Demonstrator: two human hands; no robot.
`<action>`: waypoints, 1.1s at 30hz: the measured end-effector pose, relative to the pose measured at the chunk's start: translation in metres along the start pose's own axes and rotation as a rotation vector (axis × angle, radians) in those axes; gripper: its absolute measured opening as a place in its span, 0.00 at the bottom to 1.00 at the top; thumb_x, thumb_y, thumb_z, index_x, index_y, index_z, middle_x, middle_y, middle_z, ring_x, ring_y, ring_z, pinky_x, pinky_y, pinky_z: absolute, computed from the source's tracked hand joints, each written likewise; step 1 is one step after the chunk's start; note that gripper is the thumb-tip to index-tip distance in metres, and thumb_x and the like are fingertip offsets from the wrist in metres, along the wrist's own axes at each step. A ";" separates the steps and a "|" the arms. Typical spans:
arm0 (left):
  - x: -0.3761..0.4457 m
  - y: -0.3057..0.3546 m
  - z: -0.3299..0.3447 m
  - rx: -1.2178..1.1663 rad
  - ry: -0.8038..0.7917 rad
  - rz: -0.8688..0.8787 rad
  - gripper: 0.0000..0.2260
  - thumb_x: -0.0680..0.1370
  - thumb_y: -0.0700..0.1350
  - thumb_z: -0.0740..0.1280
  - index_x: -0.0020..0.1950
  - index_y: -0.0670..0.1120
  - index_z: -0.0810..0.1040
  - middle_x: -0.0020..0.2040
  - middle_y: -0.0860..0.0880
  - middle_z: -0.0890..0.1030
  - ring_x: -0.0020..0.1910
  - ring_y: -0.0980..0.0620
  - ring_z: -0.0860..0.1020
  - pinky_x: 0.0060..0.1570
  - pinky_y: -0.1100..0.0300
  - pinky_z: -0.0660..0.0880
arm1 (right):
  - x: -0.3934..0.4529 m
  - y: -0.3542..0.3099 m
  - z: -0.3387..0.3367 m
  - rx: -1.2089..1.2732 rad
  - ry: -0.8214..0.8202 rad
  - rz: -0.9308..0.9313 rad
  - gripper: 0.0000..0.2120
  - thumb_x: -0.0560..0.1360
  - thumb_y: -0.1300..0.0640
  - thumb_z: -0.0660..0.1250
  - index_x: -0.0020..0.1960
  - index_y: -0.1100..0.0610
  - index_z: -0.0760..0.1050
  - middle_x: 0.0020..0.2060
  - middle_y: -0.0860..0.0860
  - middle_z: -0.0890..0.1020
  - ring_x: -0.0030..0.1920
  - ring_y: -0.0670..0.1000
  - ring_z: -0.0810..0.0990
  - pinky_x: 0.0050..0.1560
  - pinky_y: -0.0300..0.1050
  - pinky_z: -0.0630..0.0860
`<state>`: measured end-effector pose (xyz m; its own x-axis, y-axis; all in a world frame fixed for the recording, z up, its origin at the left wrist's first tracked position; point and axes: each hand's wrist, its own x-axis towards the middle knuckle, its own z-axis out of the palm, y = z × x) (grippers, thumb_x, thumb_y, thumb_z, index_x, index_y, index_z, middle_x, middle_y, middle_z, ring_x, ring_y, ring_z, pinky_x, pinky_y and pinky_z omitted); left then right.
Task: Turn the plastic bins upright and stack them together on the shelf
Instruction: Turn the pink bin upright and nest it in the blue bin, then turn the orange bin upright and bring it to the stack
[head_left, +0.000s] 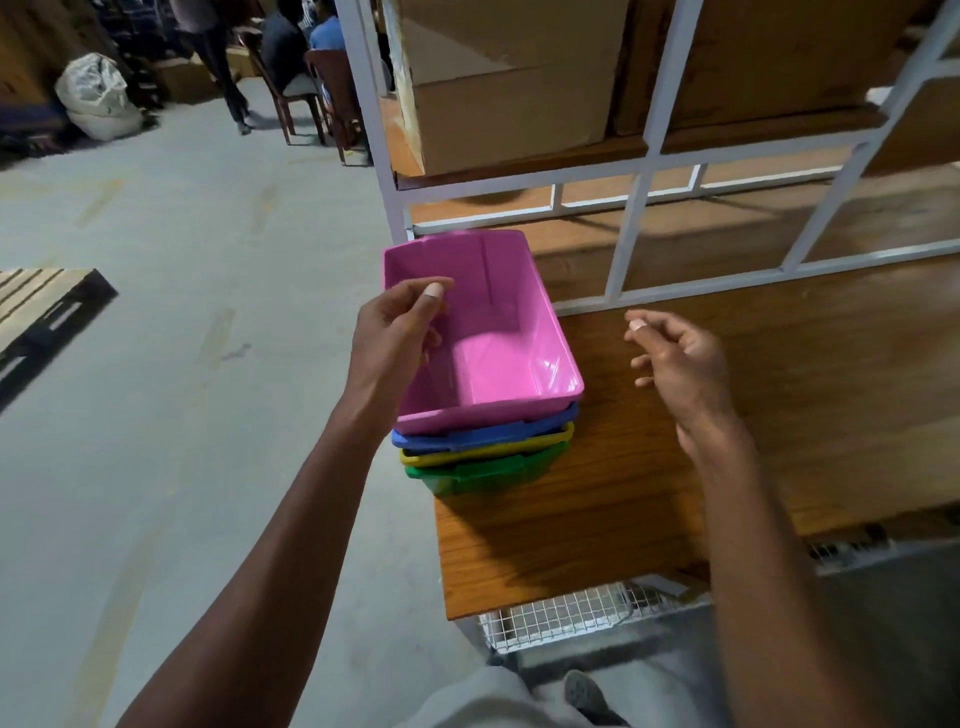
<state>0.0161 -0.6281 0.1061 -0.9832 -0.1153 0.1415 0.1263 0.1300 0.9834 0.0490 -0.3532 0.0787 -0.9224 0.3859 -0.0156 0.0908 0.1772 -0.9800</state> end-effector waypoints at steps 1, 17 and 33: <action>-0.007 0.001 0.010 -0.017 -0.052 0.002 0.11 0.85 0.46 0.65 0.61 0.47 0.86 0.48 0.49 0.85 0.39 0.54 0.77 0.35 0.64 0.74 | -0.011 0.004 -0.009 0.020 0.027 0.006 0.13 0.84 0.49 0.65 0.66 0.50 0.81 0.56 0.47 0.83 0.51 0.48 0.81 0.43 0.41 0.77; -0.142 -0.036 0.247 -0.083 -0.680 -0.286 0.14 0.86 0.48 0.60 0.60 0.49 0.85 0.49 0.50 0.84 0.44 0.48 0.76 0.42 0.58 0.71 | -0.125 0.165 -0.211 0.136 0.358 0.297 0.05 0.82 0.52 0.70 0.52 0.47 0.86 0.43 0.47 0.87 0.35 0.46 0.79 0.33 0.40 0.75; -0.211 -0.086 0.534 0.038 -0.887 -0.541 0.14 0.85 0.52 0.62 0.57 0.48 0.87 0.52 0.44 0.85 0.47 0.44 0.77 0.42 0.55 0.73 | -0.090 0.268 -0.477 0.072 0.488 0.475 0.05 0.81 0.48 0.70 0.52 0.46 0.85 0.43 0.46 0.87 0.35 0.44 0.82 0.35 0.40 0.76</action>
<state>0.1419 -0.0888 -0.0687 -0.6532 0.5963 -0.4666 -0.3494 0.3094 0.8844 0.3354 0.0915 -0.0874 -0.5124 0.7740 -0.3720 0.4027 -0.1661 -0.9001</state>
